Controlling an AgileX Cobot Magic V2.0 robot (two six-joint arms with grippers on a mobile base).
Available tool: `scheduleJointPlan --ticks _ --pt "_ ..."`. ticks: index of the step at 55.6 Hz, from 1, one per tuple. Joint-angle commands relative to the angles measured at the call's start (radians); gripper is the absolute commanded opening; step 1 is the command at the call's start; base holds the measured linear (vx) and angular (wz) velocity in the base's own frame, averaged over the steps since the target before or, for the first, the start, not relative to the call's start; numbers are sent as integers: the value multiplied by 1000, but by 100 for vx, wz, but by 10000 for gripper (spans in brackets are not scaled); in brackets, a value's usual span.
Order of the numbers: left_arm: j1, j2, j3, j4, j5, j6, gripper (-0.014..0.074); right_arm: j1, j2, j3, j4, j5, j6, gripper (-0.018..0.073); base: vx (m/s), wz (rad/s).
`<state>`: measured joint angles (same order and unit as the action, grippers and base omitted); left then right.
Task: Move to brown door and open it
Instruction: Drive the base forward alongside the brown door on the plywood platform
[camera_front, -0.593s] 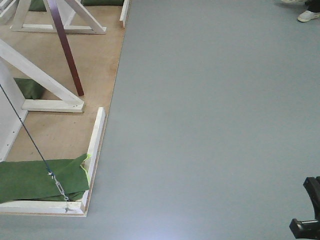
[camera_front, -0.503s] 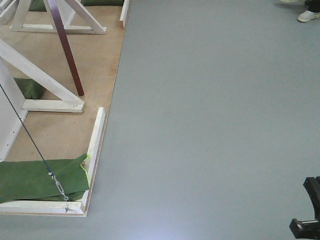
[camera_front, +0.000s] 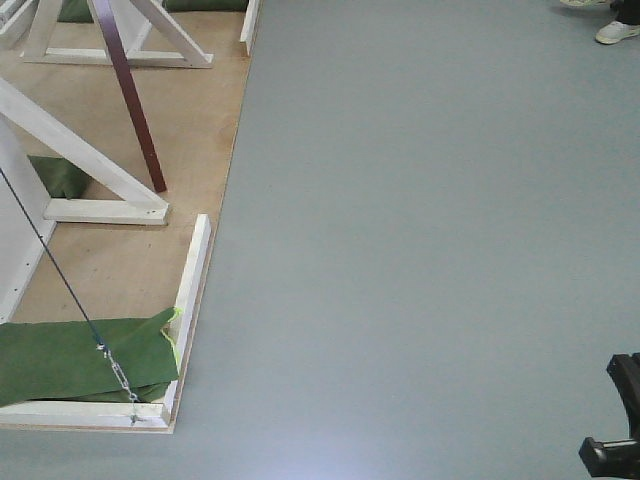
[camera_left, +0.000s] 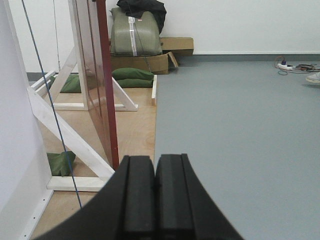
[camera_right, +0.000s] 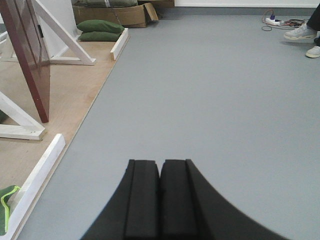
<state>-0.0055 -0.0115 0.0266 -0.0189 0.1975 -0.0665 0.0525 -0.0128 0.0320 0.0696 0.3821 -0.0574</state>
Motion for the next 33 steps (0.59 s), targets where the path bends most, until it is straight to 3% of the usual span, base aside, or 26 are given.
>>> scheduleJointPlan --ticks 1,33 --pt "-1 -14 -23 0 -80 -7 -6 1 -6 3 -3 -77 -8 0 0 0" --pt "-1 -14 -23 0 -80 -7 -6 1 -6 3 -3 -80 -8 0 8 -1"
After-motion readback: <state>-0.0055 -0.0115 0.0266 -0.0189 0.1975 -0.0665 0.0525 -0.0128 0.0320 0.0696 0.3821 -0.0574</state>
